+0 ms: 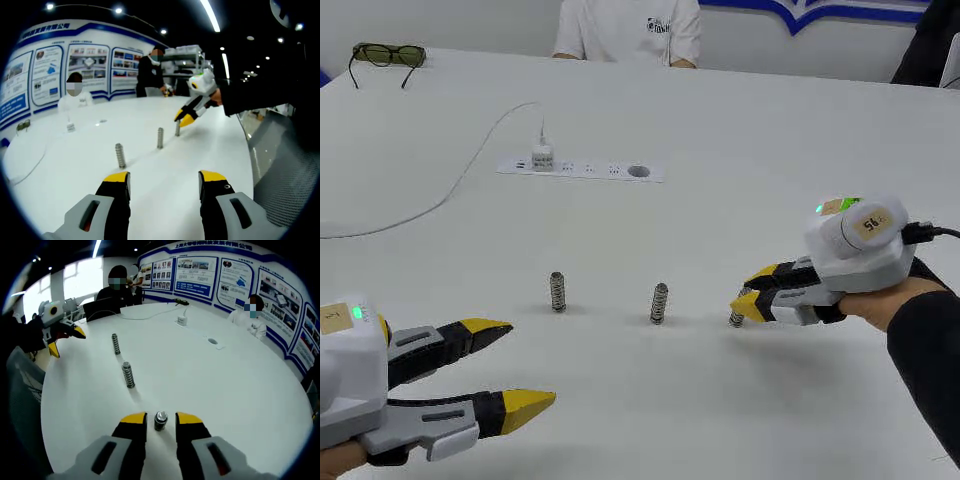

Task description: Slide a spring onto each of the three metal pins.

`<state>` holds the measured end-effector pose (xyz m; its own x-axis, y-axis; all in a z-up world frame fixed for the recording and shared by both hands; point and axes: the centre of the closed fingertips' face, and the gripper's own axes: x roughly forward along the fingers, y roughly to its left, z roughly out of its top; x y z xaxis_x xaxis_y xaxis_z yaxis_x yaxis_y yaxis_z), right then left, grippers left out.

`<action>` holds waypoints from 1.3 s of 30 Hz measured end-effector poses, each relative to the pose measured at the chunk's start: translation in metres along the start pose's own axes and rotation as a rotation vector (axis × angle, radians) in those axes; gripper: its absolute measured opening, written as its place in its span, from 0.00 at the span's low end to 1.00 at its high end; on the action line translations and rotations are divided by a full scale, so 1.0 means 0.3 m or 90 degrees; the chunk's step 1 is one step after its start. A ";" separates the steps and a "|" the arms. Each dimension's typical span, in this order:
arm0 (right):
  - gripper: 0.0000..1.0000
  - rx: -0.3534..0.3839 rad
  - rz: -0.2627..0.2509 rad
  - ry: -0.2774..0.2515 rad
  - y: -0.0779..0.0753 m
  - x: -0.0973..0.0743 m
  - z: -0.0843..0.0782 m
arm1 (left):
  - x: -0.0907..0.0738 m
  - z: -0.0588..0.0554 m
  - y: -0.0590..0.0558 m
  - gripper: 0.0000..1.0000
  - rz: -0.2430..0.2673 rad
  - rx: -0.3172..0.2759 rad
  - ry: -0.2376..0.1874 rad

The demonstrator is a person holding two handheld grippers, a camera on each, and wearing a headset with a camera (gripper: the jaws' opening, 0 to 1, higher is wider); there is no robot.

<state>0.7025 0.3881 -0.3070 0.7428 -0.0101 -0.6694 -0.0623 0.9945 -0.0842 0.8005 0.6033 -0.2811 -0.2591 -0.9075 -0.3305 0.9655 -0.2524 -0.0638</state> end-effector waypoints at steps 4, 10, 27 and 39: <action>0.28 0.002 -0.004 -0.007 0.000 -0.017 -0.012 | 0.003 0.003 0.004 0.56 0.001 0.000 -0.001; 0.38 0.016 0.001 -0.033 0.014 -0.056 -0.027 | 0.006 0.002 0.009 0.56 0.001 -0.001 0.000; 0.51 0.014 -0.009 -0.060 0.054 -0.153 -0.086 | 0.014 -0.004 0.034 0.57 0.005 -0.003 0.004; 0.55 0.007 -0.022 -0.077 0.085 -0.226 -0.094 | 0.017 -0.020 0.048 0.58 0.010 -0.009 0.010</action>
<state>0.6318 0.4111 -0.2845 0.8195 -0.0318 -0.5722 -0.0290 0.9949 -0.0967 0.8132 0.5970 -0.2893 -0.2436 -0.9061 -0.3458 0.9697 -0.2332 -0.0723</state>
